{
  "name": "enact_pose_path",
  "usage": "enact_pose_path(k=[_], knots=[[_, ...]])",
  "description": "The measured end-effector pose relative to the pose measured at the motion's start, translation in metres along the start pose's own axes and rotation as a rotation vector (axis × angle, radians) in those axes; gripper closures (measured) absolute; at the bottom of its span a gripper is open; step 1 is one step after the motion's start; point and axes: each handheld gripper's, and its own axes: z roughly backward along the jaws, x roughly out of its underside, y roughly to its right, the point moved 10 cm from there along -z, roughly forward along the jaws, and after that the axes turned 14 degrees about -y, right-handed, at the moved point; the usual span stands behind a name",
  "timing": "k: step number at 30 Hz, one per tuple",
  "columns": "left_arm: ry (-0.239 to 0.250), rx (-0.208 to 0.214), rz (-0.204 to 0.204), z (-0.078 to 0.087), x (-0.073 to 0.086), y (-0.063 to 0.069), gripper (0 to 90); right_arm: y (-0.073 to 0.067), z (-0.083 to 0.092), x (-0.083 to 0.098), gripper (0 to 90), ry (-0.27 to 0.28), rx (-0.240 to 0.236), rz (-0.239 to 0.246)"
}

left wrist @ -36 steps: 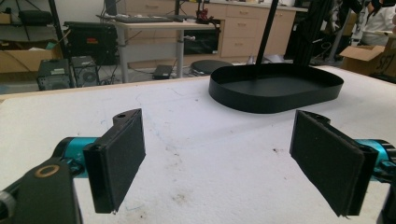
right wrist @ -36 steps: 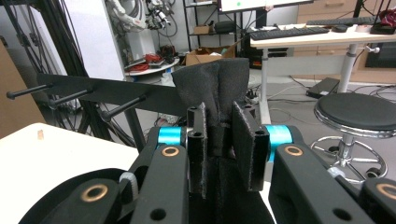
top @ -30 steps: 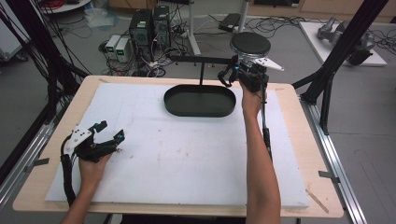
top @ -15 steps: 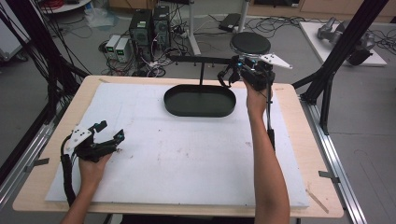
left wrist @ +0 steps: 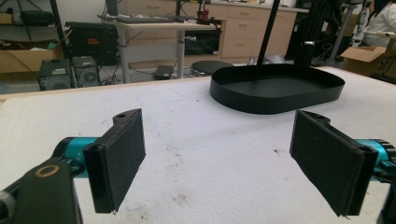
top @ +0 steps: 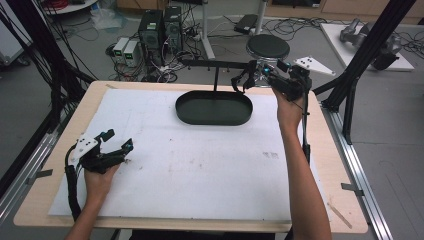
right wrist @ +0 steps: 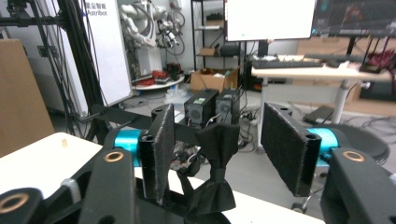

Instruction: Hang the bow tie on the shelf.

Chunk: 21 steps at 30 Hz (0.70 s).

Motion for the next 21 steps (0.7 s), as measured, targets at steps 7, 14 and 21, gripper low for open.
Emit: enact_pose_path(k=[7,14,21], knots=[[-0.001,-0.003,-0.003,0.0,0.0,0.0,18.4,-0.006,0.026,0.007,29.7,-0.007,0.015,0.044],[-0.005,-0.003,-0.008,0.0,0.0,0.001,18.4,-0.013,0.053,0.011,24.4,0.027,0.037,0.083],[-0.006,0.0,-0.011,0.0,0.001,0.002,18.2,-0.023,0.085,0.023,20.8,0.057,0.057,0.129]])
